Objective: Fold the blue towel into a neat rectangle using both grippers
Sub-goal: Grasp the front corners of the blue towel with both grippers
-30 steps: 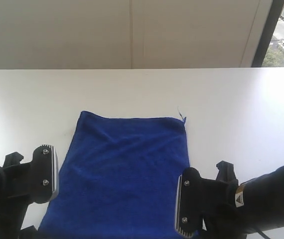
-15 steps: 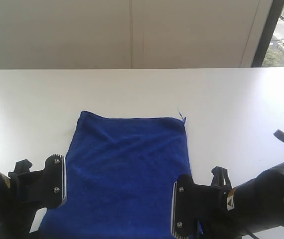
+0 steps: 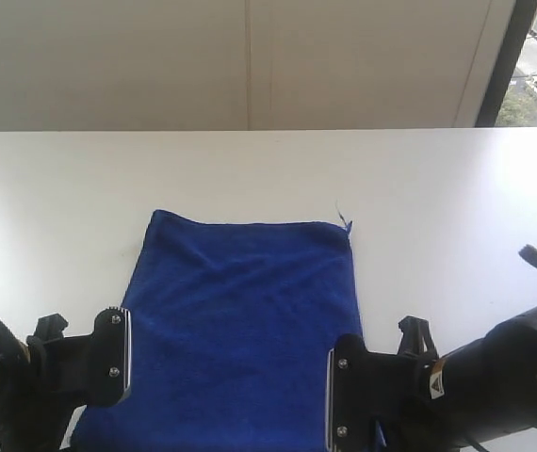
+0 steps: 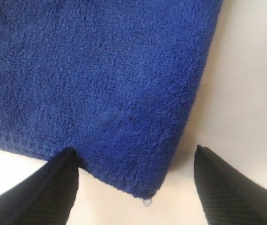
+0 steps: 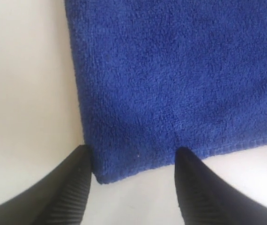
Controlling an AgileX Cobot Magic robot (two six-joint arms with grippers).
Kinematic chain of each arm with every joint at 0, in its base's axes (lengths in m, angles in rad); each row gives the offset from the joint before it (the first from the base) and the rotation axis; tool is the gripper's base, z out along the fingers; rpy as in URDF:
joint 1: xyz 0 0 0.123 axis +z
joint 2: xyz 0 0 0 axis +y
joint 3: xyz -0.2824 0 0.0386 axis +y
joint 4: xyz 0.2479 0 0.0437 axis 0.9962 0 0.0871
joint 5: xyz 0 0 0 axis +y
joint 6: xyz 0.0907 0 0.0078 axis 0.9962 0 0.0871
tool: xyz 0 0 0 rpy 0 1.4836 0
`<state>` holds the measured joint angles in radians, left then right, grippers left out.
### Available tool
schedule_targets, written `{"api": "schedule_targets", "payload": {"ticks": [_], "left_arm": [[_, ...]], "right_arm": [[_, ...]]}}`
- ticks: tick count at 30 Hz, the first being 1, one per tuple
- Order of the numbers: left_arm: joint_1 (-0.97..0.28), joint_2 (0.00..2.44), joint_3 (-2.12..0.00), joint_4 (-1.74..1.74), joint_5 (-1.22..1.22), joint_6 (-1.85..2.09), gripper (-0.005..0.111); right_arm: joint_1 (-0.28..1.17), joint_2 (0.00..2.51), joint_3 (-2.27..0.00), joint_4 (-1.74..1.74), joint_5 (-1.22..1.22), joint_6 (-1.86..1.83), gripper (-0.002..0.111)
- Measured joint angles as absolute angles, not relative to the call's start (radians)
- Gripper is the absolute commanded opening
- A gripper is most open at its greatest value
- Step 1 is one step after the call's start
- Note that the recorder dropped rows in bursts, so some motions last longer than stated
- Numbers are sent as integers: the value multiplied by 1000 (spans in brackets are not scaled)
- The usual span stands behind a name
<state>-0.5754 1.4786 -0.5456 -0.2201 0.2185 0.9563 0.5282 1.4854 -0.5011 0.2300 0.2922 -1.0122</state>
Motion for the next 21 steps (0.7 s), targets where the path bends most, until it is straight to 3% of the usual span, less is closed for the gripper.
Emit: {"api": "schedule_targets", "payload": {"ticks": [21], "left_arm": [[-575, 1411, -546, -220, 203, 1026, 72]], "right_arm": [[528, 1471, -501, 275, 350, -1092, 51]]}}
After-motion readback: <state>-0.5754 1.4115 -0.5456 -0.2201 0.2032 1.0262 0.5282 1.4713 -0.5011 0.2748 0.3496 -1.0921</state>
